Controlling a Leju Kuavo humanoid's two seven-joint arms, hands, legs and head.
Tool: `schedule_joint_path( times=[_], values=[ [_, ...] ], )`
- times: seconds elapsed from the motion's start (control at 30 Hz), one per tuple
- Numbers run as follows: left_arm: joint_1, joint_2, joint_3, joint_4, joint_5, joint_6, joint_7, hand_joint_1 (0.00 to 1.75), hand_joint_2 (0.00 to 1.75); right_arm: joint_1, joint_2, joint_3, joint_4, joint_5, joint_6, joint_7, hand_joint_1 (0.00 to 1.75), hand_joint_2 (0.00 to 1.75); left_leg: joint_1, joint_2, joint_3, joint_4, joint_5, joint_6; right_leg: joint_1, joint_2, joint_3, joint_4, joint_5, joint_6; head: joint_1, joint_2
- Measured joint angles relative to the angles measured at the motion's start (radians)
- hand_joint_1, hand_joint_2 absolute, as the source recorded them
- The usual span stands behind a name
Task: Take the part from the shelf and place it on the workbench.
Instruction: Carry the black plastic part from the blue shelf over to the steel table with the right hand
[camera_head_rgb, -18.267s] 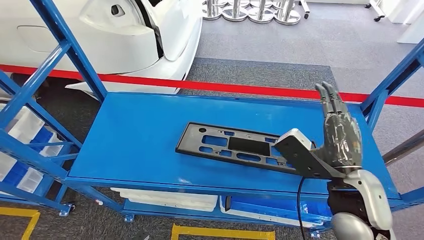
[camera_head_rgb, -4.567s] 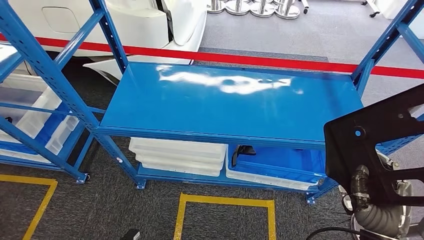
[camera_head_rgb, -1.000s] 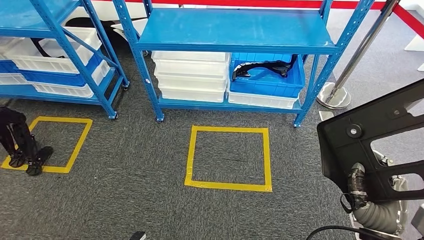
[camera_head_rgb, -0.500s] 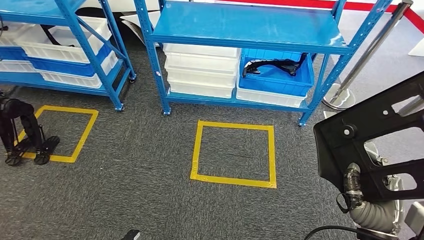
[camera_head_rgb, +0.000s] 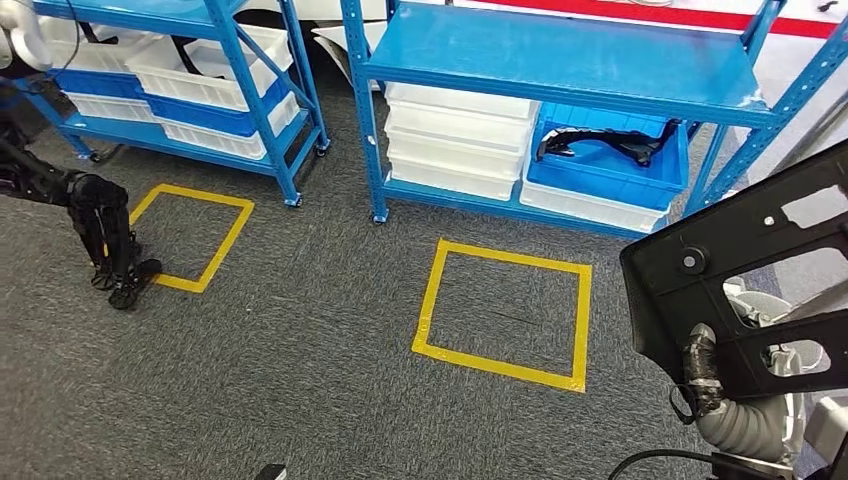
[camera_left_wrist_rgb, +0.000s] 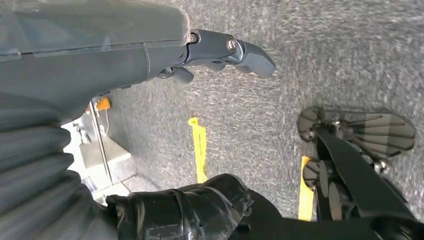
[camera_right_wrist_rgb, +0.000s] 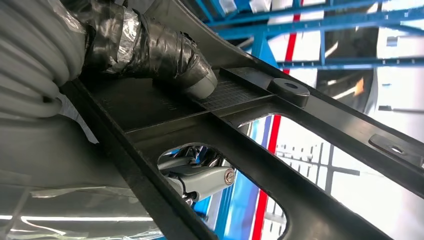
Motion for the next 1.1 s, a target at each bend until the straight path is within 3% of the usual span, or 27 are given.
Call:
schedule_joint_path(
  times=[0.07, 0.1, 0.13, 0.2, 0.27, 0.33, 0.37, 0.4, 0.43, 0.47, 0.5, 0.57, 0.63, 0.7, 0.77, 0.83, 0.87, 0.9, 0.93, 0.97, 1.0, 1.03, 1.1],
  values=[
    [-0.003, 0.000, 0.000, 0.000, 0.000, 0.000, 0.000, 0.00, 1.75, 0.000, -0.002, 0.000, 0.000, 0.000, 0.000, 0.000, 1.75, 1.75, -0.003, 0.038, 0.069, -0.126, 0.039, 0.006, 0.003, -0.018, -0.003, 0.015, -0.009, 0.014, -0.001, 0.000],
    [-0.005, 0.000, 0.000, 0.000, 0.000, 0.000, 0.001, 0.00, 1.75, 0.000, -0.004, 0.000, 0.000, 0.000, 0.000, 0.000, 1.75, 1.75, -0.005, 0.049, 0.083, -0.156, 0.044, 0.013, 0.005, -0.027, -0.004, 0.020, -0.012, 0.020, 0.000, 0.000],
    [-0.006, 0.000, 0.000, 0.000, 0.000, -0.001, 0.001, 0.00, 1.75, 0.000, -0.005, 0.001, 0.000, 0.000, 0.000, 0.000, 1.75, 1.75, -0.008, 0.048, 0.084, -0.165, 0.042, 0.021, 0.006, -0.036, -0.005, 0.023, -0.014, 0.026, 0.000, 0.000],
    [-0.003, 0.000, 0.000, 0.000, 0.000, -0.001, 0.002, 0.00, 1.75, -0.001, -0.008, 0.003, 0.000, -0.001, 0.000, 0.000, 1.75, 1.75, -0.007, 0.023, 0.076, -0.166, 0.047, 0.038, 0.004, -0.048, -0.005, 0.025, -0.018, 0.038, 0.002, 0.000],
    [-0.002, -0.002, 0.000, 0.000, 0.000, -0.002, 0.001, 0.00, 1.75, -0.001, -0.011, 0.006, 0.000, -0.002, 0.000, -0.001, 1.75, 1.75, -0.004, 0.002, 0.072, -0.169, 0.055, 0.052, 0.000, -0.014, -0.025, 0.072, -0.055, 0.048, 0.004, 0.000],
    [-0.004, -0.009, 0.000, 0.000, 0.000, -0.002, 0.001, 0.00, 1.75, -0.001, -0.014, 0.007, 0.000, -0.005, 0.000, -0.002, 1.75, 1.75, -0.004, -0.019, 0.065, -0.169, 0.061, 0.060, -0.001, 0.036, -0.085, 0.203, -0.126, 0.053, 0.007, 0.000],
    [-0.005, -0.013, 0.000, 0.000, 0.000, -0.002, 0.001, 0.00, 1.75, -0.001, -0.015, 0.007, 0.001, -0.007, 0.000, -0.003, 1.75, 1.75, -0.005, -0.031, 0.062, -0.169, 0.064, 0.063, -0.001, 0.047, -0.120, 0.275, -0.154, 0.053, 0.008, 0.000],
    [-0.005, -0.016, 0.000, 0.000, 0.000, -0.002, 0.001, 0.00, 1.75, 0.000, -0.016, 0.008, 0.003, -0.009, 0.000, -0.004, 1.75, 1.75, -0.007, -0.044, 0.059, -0.169, 0.066, 0.065, -0.001, 0.053, -0.144, 0.322, -0.165, 0.051, 0.008, 0.000],
    [-0.004, -0.018, 0.000, 0.000, 0.000, -0.002, 0.001, 0.00, 1.75, -0.001, -0.016, 0.009, 0.004, -0.010, 0.000, -0.005, 1.75, 1.75, -0.009, -0.058, 0.058, -0.169, 0.067, 0.065, -0.001, 0.056, -0.150, 0.332, -0.156, 0.047, 0.008, 0.000],
    [-0.003, -0.019, 0.000, 0.000, -0.001, -0.002, 0.000, 0.00, 1.75, -0.001, -0.017, 0.010, 0.005, -0.011, 0.000, -0.005, 1.75, 1.75, -0.011, -0.072, 0.058, -0.168, 0.069, 0.064, 0.000, 0.061, -0.138, 0.301, -0.129, 0.042, 0.008, 0.000],
    [-0.003, -0.020, 0.000, 0.000, -0.001, -0.002, -0.001, 0.00, 1.75, -0.001, -0.019, 0.011, 0.006, -0.011, 0.000, -0.006, 1.75, 1.75, -0.013, -0.086, 0.059, -0.168, 0.071, 0.063, 0.000, 0.074, -0.109, 0.237, -0.090, 0.033, 0.008, 0.000],
    [-0.004, -0.020, 0.000, 0.000, -0.002, -0.002, -0.001, 0.00, 1.75, -0.002, -0.022, 0.012, 0.006, -0.011, 0.001, -0.007, 1.75, 1.75, -0.015, -0.111, 0.055, -0.167, 0.075, 0.058, 0.002, 0.119, -0.049, 0.099, -0.030, 0.016, 0.008, 0.000],
    [-0.005, -0.021, 0.000, 0.000, -0.002, -0.003, -0.002, 0.00, 1.75, -0.004, -0.023, 0.012, 0.006, -0.012, 0.001, -0.008, 1.75, 1.75, -0.014, -0.134, 0.046, -0.166, 0.081, 0.048, 0.004, 0.139, -0.024, 0.038, -0.015, 0.012, 0.008, 0.000],
    [-0.002, -0.021, 0.000, 0.000, -0.002, -0.001, -0.002, 0.00, 1.75, -0.006, -0.024, 0.013, 0.006, -0.016, 0.002, -0.010, 1.75, 1.75, -0.010, -0.154, 0.039, -0.167, 0.086, 0.035, 0.002, 0.117, -0.022, 0.028, -0.010, 0.012, 0.008, 0.000],
    [0.002, -0.020, 0.000, 0.000, -0.002, 0.000, -0.005, 0.00, 1.75, -0.013, -0.023, 0.014, 0.008, -0.021, 0.005, -0.014, 1.75, 1.75, -0.013, -0.125, 0.021, -0.135, 0.063, 0.025, -0.002, 0.092, -0.017, 0.013, -0.001, 0.005, 0.004, 0.000],
    [0.001, -0.015, 0.000, 0.000, -0.003, -0.001, -0.010, 0.00, 1.75, -0.020, -0.020, 0.014, 0.011, -0.022, 0.007, -0.019, 1.75, 1.75, -0.015, -0.062, -0.031, -0.023, -0.004, 0.016, -0.002, 0.064, -0.015, 0.006, 0.004, 0.000, -0.001, 0.000],
    [-0.001, -0.011, 0.000, 0.000, -0.003, -0.001, -0.012, 0.00, 1.75, -0.021, -0.017, 0.015, 0.013, -0.021, 0.007, -0.021, 1.75, 1.75, -0.013, -0.042, -0.062, 0.047, -0.037, 0.012, -0.002, 0.049, -0.016, 0.006, 0.004, -0.002, -0.003, 0.000],
    [-0.001, -0.008, 0.000, 0.000, -0.003, -0.002, -0.014, 0.00, 1.75, -0.021, -0.014, 0.015, 0.016, -0.020, 0.007, -0.023, 1.75, 1.75, -0.010, -0.031, -0.084, 0.100, -0.056, 0.008, -0.001, 0.035, -0.016, 0.006, 0.004, -0.002, -0.003, 0.000],
    [-0.001, -0.006, 0.000, 0.000, -0.003, -0.002, -0.016, 0.00, 1.75, -0.021, -0.011, 0.017, 0.019, -0.020, 0.008, -0.024, 1.75, 1.75, -0.007, -0.025, -0.089, 0.120, -0.057, 0.004, -0.002, 0.021, -0.017, 0.008, 0.004, -0.001, -0.003, 0.000],
    [0.000, -0.004, 0.000, 0.000, -0.003, -0.002, -0.018, 0.00, 1.75, -0.021, -0.007, 0.018, 0.021, -0.020, 0.009, -0.026, 1.75, 1.75, -0.005, -0.020, -0.074, 0.099, -0.040, 0.001, -0.002, 0.008, -0.017, 0.009, 0.003, 0.001, -0.003, 0.000],
    [0.001, -0.004, 0.000, 0.000, -0.003, -0.002, -0.019, 0.00, 1.75, -0.022, -0.005, 0.020, 0.022, -0.020, 0.010, -0.028, 1.75, 1.75, -0.003, -0.011, -0.041, 0.046, -0.011, -0.001, -0.003, -0.005, -0.016, 0.011, 0.001, 0.003, -0.003, 0.000],
    [0.000, -0.004, 0.000, -0.001, -0.003, -0.001, -0.020, 0.00, 1.75, -0.023, -0.003, 0.021, 0.022, -0.019, 0.012, -0.032, 1.75, 1.75, -0.002, 0.012, 0.003, -0.029, 0.017, -0.002, -0.004, -0.017, -0.015, 0.014, -0.002, 0.007, -0.004, 0.000],
    [-0.004, -0.004, 0.000, -0.004, -0.004, -0.001, -0.021, 0.00, 1.75, -0.026, 0.000, 0.022, 0.023, -0.020, 0.017, -0.038, 1.75, 1.75, -0.005, 0.043, 0.063, -0.138, 0.048, 0.009, 0.001, -0.038, -0.015, 0.024, -0.009, 0.019, -0.003, 0.000]
  ],
)
